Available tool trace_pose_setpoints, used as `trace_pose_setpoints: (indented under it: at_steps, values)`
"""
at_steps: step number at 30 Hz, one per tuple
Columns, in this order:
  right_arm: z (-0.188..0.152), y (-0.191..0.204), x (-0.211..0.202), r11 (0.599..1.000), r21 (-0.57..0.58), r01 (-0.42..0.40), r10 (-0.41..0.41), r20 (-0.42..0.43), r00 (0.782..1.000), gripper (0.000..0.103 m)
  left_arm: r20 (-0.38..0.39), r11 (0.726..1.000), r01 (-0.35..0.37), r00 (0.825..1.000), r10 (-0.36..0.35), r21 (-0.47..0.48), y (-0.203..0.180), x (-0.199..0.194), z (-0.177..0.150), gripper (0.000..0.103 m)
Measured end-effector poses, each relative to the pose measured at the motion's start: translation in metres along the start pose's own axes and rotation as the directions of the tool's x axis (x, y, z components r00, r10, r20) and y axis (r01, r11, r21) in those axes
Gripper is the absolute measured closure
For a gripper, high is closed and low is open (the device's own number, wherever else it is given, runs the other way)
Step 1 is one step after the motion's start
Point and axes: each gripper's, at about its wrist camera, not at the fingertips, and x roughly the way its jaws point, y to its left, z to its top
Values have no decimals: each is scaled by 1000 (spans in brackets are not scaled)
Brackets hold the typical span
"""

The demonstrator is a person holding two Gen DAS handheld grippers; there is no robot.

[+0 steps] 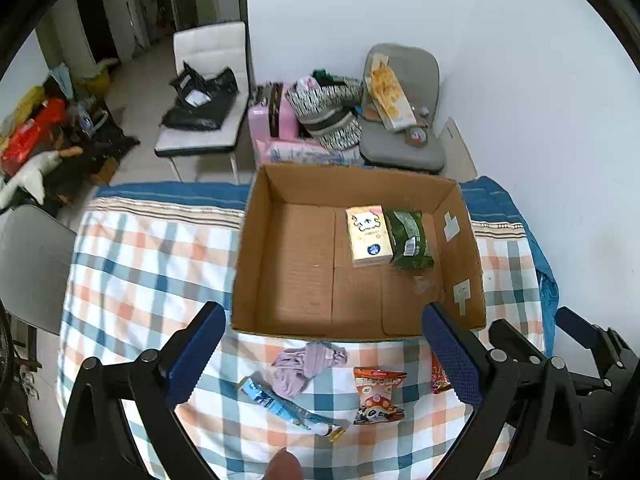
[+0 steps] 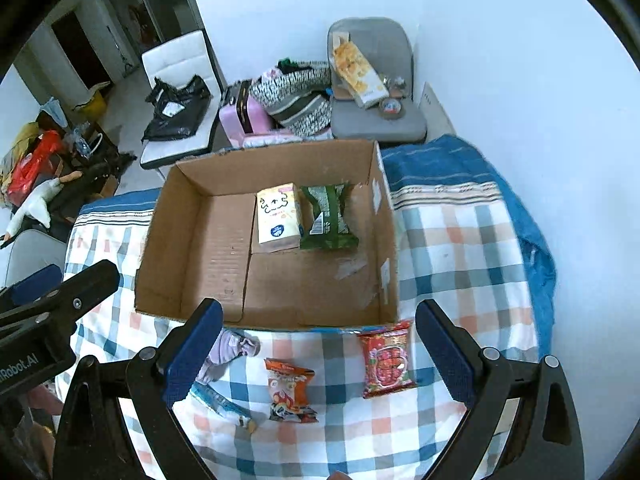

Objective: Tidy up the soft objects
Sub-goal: 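Move both tools back toward the remaining items on the table, then grasp the blue Nestle tube with left tool while right tool grasps red snack packet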

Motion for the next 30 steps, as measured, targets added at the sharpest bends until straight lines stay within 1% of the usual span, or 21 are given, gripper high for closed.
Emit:
trace_pose_setpoints:
  at_steps: [4,6,8,11,12,14,17,18,20,23,24,27,29,30]
  values:
    - [-13,-1,-25,1000,-1,-6,7,35,999,4,34,1000,-1,999,0,7,-3,-22,-10,2]
    - [-22,-4,-33,1000,0,-10,10,48,999,4,34,1000,-1,999,0,4,-4,-28,-20,2]
    - [-32,-9,-34,1000,5,-16,16,42,999,4,20,1000,4,1000,-4,-4,-4,-29,-30,2]
    - [-52,-24,-22,999,31,-16,17,-4,1000,4,-45,999,26,999,-28,-39,3,-19,-53,2]
    - [-59,-30,-15,999,40,-18,19,-27,999,4,-84,998,32,996,-37,-61,9,-10,-63,2]
    - [-75,-44,3,998,64,-17,22,-85,996,4,-140,996,18,990,-31,-91,18,6,-77,2]
    - [-98,-62,32,995,97,-6,22,-169,985,4,-235,989,-15,972,-20,-148,36,41,-99,2]
    - [-104,-67,42,994,108,-7,28,-192,981,4,-268,985,-23,963,-25,-173,43,54,-107,2]
    - [-116,-76,62,992,128,-6,36,-239,970,4,-320,971,-23,946,-56,-237,57,79,-121,2]
    - [-128,-88,90,987,161,3,43,-279,959,4,-401,945,-20,908,-120,-327,71,118,-142,3]
    - [-130,-91,98,985,173,6,45,-287,957,4,-421,939,-27,898,-128,-344,73,131,-148,3]
    - [-133,-103,126,979,200,29,34,-309,951,4,-458,930,-45,878,-136,-364,74,159,-159,3]
    - [-131,-108,146,976,215,35,37,-321,946,4,-487,923,-57,861,-148,-381,72,180,-166,7]
    - [-130,-110,154,975,218,41,33,-326,945,4,-497,920,-59,854,-155,-388,72,186,-169,10]
